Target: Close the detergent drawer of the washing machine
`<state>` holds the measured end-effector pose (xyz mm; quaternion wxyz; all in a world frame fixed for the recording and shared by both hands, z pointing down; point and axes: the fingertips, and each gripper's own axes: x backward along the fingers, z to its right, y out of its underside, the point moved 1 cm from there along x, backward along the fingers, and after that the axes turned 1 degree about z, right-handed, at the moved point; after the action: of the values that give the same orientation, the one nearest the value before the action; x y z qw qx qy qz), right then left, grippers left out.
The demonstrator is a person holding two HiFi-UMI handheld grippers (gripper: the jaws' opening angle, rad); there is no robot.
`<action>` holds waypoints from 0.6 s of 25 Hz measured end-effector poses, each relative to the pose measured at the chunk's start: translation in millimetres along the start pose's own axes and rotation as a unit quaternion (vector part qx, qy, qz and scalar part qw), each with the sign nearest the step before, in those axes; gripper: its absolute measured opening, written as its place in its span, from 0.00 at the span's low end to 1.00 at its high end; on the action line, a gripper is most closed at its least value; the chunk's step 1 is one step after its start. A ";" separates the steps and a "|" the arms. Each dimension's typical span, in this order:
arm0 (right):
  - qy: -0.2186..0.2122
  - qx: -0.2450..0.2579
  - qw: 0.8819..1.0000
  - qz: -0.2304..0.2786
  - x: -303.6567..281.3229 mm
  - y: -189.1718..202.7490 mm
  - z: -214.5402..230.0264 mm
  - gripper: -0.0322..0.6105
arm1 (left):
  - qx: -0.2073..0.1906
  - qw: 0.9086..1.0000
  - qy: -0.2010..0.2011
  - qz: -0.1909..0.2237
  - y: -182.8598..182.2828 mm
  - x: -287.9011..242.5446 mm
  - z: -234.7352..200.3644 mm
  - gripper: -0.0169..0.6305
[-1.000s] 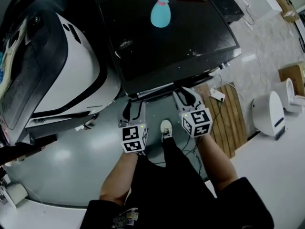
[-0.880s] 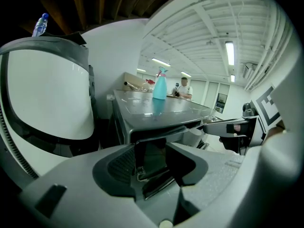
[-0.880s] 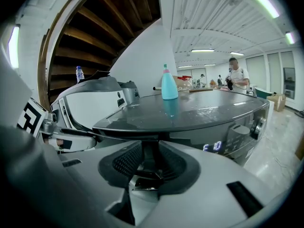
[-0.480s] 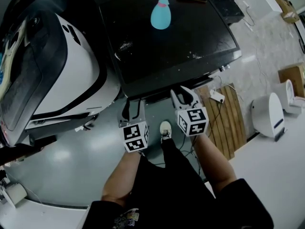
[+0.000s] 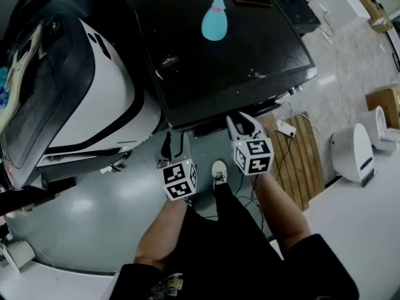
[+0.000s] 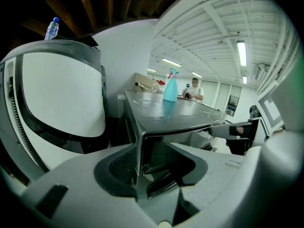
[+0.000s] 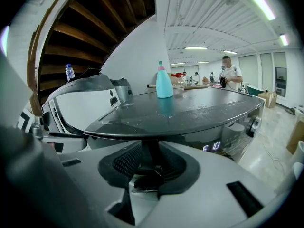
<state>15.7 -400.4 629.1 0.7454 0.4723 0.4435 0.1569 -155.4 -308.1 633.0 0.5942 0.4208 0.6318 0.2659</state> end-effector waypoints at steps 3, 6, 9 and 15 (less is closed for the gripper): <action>0.004 -0.001 1.000 0.007 6.1 -6.1 -4.3 0.22 | -0.013 1.000 0.011 0.012 -10.1 11.0 -1.6 0.31; -0.001 0.001 1.000 0.025 17.6 -20.4 -17.7 0.21 | -0.026 0.999 0.031 0.025 -22.3 24.9 -1.9 0.25; -0.013 0.002 0.999 0.050 35.6 -37.7 -40.2 0.08 | -0.040 0.997 0.054 0.041 -36.3 43.7 -4.9 0.08; -0.052 0.014 0.991 0.120 88.2 -74.1 -113.5 0.05 | -0.060 0.979 0.169 0.096 -74.5 110.5 -6.2 0.03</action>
<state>-40.7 -316.1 503.2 0.7364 0.5398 0.3465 0.2150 -170.9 -251.0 513.4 0.4746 0.3915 0.6630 0.4266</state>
